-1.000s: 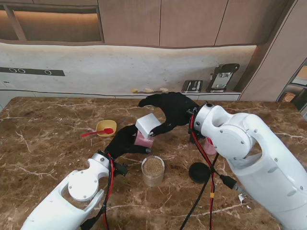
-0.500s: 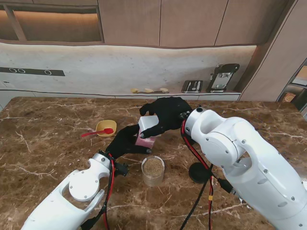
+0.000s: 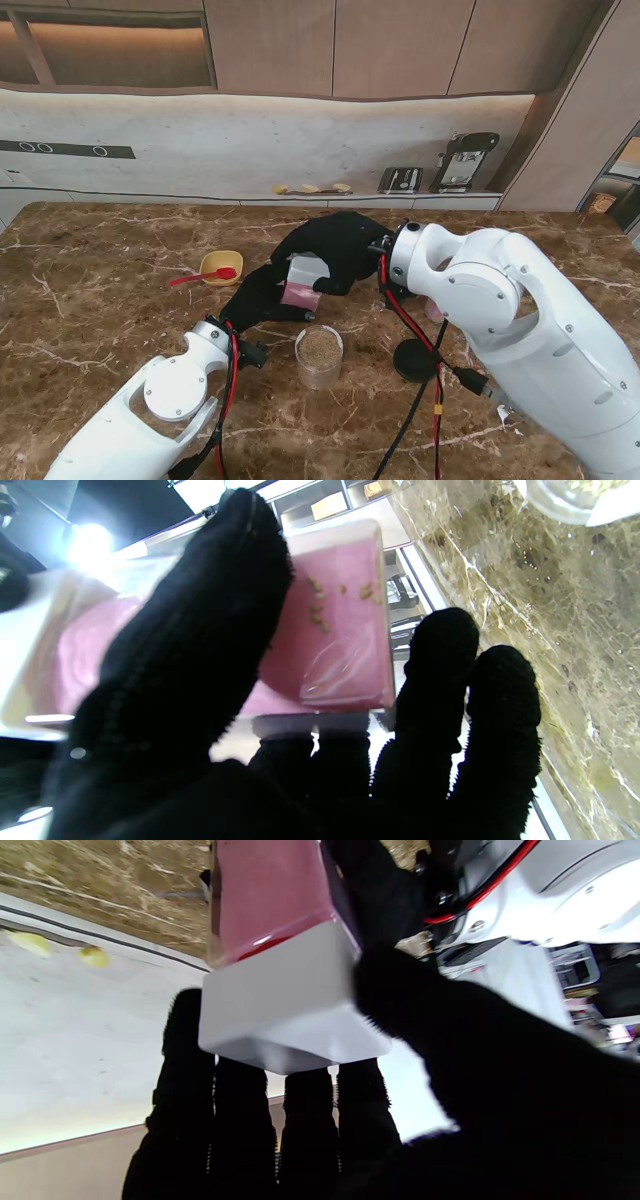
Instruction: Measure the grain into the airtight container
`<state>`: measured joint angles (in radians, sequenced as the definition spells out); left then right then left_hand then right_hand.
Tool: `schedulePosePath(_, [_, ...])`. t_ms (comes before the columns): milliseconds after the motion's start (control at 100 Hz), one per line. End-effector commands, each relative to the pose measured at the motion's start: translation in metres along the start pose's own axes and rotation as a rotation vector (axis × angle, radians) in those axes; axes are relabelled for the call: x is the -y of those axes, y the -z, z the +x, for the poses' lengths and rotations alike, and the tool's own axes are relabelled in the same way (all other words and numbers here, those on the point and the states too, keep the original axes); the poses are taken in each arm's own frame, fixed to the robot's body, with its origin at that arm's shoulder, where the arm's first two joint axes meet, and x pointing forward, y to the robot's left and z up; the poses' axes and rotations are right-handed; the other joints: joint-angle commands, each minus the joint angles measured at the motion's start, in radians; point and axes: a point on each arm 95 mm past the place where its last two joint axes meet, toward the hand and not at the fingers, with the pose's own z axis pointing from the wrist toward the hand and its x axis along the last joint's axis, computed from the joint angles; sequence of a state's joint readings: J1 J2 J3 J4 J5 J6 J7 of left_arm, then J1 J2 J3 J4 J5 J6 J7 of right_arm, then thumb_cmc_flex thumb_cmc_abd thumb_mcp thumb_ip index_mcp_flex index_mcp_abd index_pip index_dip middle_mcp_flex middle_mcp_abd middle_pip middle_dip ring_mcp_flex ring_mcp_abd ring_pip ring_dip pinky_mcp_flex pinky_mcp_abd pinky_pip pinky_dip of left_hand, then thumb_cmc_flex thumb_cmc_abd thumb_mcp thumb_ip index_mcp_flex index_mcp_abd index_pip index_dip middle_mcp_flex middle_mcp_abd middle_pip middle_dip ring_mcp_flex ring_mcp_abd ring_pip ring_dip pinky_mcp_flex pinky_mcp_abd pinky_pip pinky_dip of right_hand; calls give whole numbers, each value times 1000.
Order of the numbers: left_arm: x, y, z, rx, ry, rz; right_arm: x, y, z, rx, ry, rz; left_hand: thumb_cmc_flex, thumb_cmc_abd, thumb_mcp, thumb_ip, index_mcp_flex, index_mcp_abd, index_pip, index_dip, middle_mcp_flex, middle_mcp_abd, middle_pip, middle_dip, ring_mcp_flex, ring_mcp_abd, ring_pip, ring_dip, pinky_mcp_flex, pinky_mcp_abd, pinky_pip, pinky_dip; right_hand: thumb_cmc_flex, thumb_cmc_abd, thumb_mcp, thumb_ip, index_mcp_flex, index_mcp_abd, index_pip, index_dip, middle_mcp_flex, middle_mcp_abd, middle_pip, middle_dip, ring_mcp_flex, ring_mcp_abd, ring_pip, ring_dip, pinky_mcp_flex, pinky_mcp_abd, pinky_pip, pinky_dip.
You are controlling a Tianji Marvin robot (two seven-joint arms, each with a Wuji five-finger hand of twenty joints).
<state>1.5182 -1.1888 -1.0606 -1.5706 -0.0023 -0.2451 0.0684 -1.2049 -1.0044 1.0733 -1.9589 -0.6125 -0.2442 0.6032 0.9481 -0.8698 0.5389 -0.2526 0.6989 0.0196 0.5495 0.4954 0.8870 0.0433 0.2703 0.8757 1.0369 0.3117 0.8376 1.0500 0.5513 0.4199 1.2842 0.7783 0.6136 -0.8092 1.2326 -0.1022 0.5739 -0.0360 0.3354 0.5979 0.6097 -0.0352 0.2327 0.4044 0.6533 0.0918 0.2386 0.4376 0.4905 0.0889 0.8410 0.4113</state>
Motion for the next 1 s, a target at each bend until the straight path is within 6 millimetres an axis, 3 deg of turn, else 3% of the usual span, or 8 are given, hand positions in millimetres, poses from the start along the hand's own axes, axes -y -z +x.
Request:
schedulePosePath(0, [-2, 1, 1, -1, 3, 3, 2, 3, -9, -5, -2, 15, 172, 447, 362, 56, 391, -164, 577, 85, 172, -71, 359, 75, 20, -42, 37, 13, 4, 7, 50, 20, 41, -19, 119, -12, -21, -34, -48, -31, -87, -8, -54, -39, -155, -117, -87, -84, -130, -60, -152, -36])
schedulePosePath(160, [-2, 1, 1, -2, 3, 3, -1, 10, -11, -10, 6, 32, 172, 447, 362, 56, 391, -167, 577, 85, 173, -72, 358, 74, 20, -45, 38, 13, 5, 5, 51, 21, -159, -51, -156, -52, -169, -48, -200, -99, -272, 13, -131, -93, -388, -110, -147, -145, -362, -48, -334, -35])
schedulePosePath(300, [-1, 2, 2, -5, 2, 5, -1, 11, -11, 73, 18, -70, 171, 445, 363, 56, 392, -166, 578, 85, 174, -72, 358, 73, 22, -43, 38, 13, 6, 7, 50, 22, -324, 33, -281, -65, -184, 10, -208, -93, -249, 29, -120, -89, -355, -76, -121, -141, -354, -29, -328, -5])
schedulePosePath(390, [-1, 2, 2, -3, 0, 4, -2, 12, -10, 169, 42, -94, 172, 446, 364, 57, 392, -167, 578, 85, 174, -72, 358, 74, 22, -43, 38, 13, 6, 7, 49, 22, -443, 301, -593, 3, -202, 87, -153, -39, -190, 53, -85, -54, -212, -38, -41, -73, -231, 6, -204, 69])
schedulePosePath(600, [-1, 3, 2, -5, 3, 3, -5, 12, -9, 232, 107, -43, 172, 446, 364, 56, 393, -165, 578, 85, 174, -69, 358, 74, 23, -41, 38, 13, 7, 8, 49, 24, -467, 180, -486, 20, -126, 92, -87, -8, -38, 48, -9, 1, 114, -78, 209, 138, 28, 12, 113, 201])
schedulePosePath(760, [-1, 2, 3, -8, 2, 1, -4, 9, -9, 194, 91, -12, 171, 444, 364, 56, 393, -165, 577, 84, 174, -70, 358, 74, 23, -41, 38, 13, 6, 9, 48, 25, -129, 148, -611, 40, -4, 39, 33, 54, 114, 9, 123, 125, 197, -139, 385, 252, 87, -11, 204, 197])
schedulePosePath(860, [-1, 2, 3, -9, 1, 1, -3, 8, -9, 148, 105, -9, 171, 446, 364, 56, 393, -165, 577, 84, 173, -69, 358, 75, 23, -42, 38, 13, 7, 10, 49, 26, 8, 51, -84, -15, 50, -79, 45, 72, 106, -31, 73, 109, 108, -132, 205, 132, 20, -20, 93, 134])
schedulePosePath(990, [0, 2, 3, -9, 0, 3, -4, 11, -10, 91, 96, 27, 172, 445, 363, 56, 393, -164, 577, 84, 173, -68, 358, 75, 22, -41, 38, 13, 5, 9, 48, 26, 25, -1, -3, -23, -65, -210, -188, -86, -141, -14, -118, -52, -186, -104, -78, -72, -195, 7, -159, 96])
